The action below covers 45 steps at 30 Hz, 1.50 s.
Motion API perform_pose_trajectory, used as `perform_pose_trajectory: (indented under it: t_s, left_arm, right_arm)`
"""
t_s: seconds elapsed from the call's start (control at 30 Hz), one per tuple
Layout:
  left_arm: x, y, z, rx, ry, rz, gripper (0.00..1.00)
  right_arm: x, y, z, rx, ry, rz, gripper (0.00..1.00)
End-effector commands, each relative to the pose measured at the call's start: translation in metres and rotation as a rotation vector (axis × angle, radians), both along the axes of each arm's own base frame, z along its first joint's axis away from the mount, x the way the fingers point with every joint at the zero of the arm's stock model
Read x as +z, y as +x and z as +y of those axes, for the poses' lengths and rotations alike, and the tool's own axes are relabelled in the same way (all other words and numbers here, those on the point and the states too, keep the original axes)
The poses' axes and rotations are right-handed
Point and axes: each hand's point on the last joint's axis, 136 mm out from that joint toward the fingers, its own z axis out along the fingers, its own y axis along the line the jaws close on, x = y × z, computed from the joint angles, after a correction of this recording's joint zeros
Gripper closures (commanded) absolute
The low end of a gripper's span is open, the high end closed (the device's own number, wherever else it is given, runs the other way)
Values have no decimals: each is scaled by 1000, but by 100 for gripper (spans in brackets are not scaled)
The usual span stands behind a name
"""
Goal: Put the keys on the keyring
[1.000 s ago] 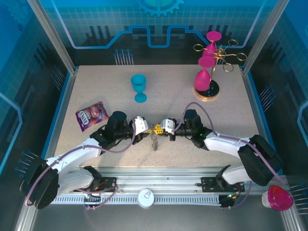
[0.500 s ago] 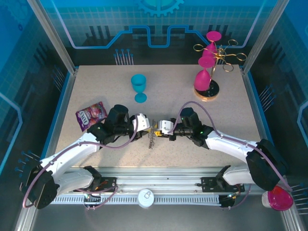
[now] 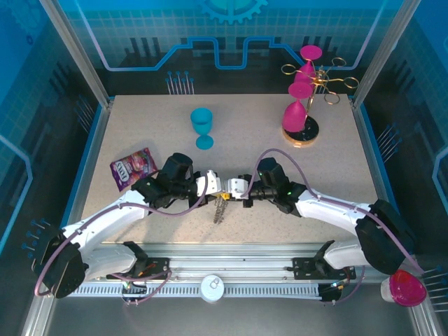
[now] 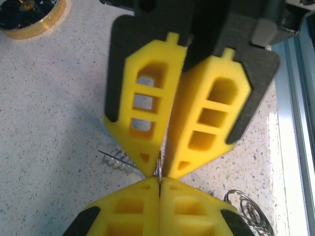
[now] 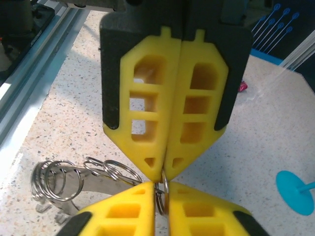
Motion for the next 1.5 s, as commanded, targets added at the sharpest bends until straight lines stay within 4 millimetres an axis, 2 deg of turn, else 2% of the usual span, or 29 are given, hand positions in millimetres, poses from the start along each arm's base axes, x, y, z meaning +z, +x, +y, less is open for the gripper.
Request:
perform_pose_trajectory:
  t_s: [0.0,0.03,0.13,0.23,0.27,0.3,0.4,0.57,0.77,1.17,1.47]
  left_arm:
    - [16,2,-6,-26,-8,-42,100]
    - [16,3,-5,-23,-6,-44,100]
    - [16,7,-1,17,-2,-54,97]
    - [13,13,6,81,-23,-77,69]
    - [12,14,8,104,-36,-89,63]
    - [8,15,11,126,-45,-95,62]
    - [1,12,15,152,-71,-95,63]
    - [8,4,8,128,-152,-71,69]
    - [11,-2,1,91,-204,-51,72]
    - [21,-7,-5,55,-258,-55,75]
    - [26,-6,-8,41,-280,-66,82]
  right_arm:
    - [13,-4,12,50,45,-24,95]
    - [13,-5,12,52,44,-24,100]
    - [11,-5,10,46,47,-23,100]
    - [16,-5,6,38,92,-6,100]
    - [19,-4,5,37,119,2,100]
    - [21,-5,3,35,144,20,100]
    - [28,-8,0,55,210,55,100]
    - [33,-10,-3,67,275,84,100]
    - [38,-11,-3,78,311,98,100]
    - [36,-10,0,87,318,117,100]
    - [31,-14,1,104,304,145,100]
